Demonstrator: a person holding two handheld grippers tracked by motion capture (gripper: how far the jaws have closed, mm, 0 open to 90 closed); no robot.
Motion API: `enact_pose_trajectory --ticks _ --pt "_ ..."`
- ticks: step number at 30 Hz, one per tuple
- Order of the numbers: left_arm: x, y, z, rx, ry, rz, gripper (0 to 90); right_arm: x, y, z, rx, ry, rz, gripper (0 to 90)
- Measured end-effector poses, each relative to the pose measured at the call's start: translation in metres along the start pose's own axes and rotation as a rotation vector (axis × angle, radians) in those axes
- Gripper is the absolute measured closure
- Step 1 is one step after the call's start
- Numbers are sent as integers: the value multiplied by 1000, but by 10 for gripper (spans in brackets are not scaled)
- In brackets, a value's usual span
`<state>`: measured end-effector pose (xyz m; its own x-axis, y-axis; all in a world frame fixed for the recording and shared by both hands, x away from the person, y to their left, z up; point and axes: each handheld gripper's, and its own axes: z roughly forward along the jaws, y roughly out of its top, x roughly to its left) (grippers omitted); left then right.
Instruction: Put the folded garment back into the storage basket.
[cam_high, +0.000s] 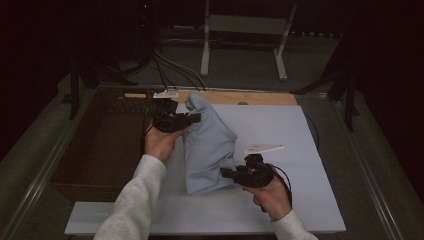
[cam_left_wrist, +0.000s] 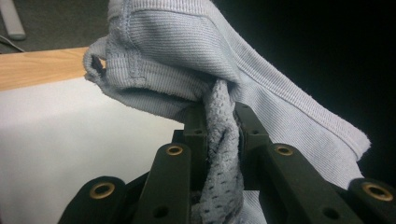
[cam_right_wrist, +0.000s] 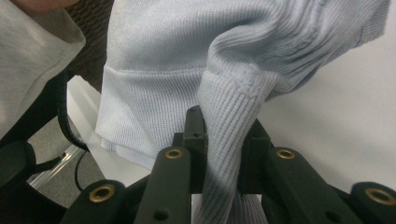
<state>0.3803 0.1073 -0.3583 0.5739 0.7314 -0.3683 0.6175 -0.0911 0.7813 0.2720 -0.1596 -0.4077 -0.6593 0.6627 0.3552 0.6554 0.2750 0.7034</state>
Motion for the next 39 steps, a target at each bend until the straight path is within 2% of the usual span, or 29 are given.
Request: enact_pose_trajectory --ticks 2,10,16,24,39 --pt "3 1 -3 -2 12 -1 784 2 3 2 -5 6 0 776" --pt "11 4 -7 -15 14 -17 784 6 13 8 -7 11 -6 775" --pt "13 6 -9 -17 18 -4 784 9 19 14 -6 14 0 775" --pt "21 7 -14 -29 19 -10 785 14 28 22 -9 20 -6 775" --pt "30 14 -21 -37 12 0 784 18 41 29 -15 30 -1 776"
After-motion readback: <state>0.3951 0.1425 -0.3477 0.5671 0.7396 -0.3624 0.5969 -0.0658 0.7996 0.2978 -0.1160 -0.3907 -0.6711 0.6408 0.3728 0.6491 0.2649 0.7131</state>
